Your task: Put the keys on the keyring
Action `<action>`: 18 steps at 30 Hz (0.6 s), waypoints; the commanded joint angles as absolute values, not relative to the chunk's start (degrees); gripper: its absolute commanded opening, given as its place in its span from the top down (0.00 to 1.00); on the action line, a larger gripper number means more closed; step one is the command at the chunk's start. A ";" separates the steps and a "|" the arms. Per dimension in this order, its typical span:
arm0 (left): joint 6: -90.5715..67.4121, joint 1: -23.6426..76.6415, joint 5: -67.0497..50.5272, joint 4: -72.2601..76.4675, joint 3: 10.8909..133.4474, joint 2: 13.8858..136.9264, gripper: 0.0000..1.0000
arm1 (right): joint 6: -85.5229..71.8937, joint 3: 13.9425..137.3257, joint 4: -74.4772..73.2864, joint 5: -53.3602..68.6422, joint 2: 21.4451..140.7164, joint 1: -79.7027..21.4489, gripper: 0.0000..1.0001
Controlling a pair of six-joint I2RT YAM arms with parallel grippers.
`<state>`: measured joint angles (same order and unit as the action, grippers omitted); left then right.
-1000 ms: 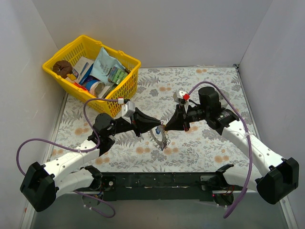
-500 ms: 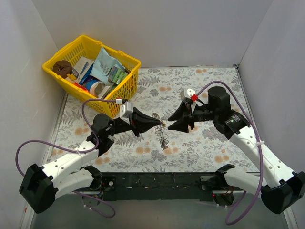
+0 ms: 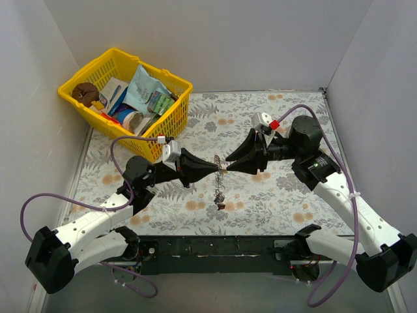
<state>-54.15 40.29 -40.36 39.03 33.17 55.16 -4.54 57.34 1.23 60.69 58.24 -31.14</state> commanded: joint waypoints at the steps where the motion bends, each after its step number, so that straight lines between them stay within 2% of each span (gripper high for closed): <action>1: -53.53 40.17 -40.78 40.96 34.89 53.88 1.00 | -8.61 57.48 7.91 62.49 58.80 -31.38 0.59; 18: -54.32 40.17 -41.48 42.01 35.07 54.67 1.00 | -8.26 55.37 8.09 60.82 62.40 -33.75 0.61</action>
<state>-54.41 40.29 -41.19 39.38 33.17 55.29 -7.81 56.01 5.45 61.23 62.00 -33.10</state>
